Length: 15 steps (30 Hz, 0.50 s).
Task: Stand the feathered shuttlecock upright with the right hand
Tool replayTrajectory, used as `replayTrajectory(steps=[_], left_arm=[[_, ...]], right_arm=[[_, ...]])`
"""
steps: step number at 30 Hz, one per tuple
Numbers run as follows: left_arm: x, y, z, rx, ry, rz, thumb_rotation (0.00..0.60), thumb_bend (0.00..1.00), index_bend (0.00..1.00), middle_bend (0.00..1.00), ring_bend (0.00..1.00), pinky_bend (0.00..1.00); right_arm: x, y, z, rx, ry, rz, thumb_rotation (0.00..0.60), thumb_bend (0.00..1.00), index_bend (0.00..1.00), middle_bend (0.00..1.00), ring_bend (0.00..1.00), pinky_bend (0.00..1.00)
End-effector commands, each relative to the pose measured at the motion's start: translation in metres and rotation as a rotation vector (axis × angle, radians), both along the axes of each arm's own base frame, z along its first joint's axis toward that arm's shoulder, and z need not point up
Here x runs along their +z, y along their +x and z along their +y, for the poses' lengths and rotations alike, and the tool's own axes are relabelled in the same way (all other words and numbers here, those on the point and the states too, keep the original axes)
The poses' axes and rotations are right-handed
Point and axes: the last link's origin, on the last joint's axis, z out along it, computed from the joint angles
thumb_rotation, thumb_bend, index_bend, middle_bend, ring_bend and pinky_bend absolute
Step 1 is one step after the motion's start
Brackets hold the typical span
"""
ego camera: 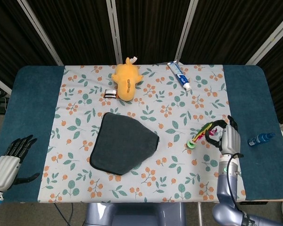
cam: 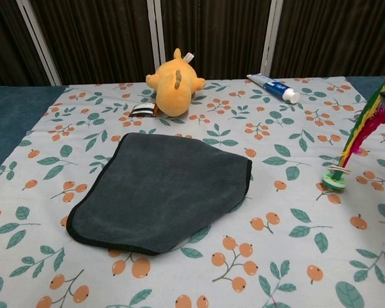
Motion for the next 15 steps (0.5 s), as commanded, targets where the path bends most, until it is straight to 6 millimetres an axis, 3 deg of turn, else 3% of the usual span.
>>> replayTrajectory(steps=[1,15], left_arm=[[0.0001,-0.0001,0.0001,0.001,0.001,0.000,0.599,0.18,0.00,0.00,0.00,0.00],[0.0001,0.0000,0.0000,0.003,0.002,-0.002,0.598,0.18,0.00,0.00,0.00,0.00]], right_arm=[[0.0001,-0.0003,0.0014,0.001,0.000,-0.004,0.600,0.39,0.64,0.37,0.00,0.00],[0.0052,0.0052,0.0007,0.016,-0.023,-0.012,0.600,0.39,0.64,0.37,0.00,0.00]])
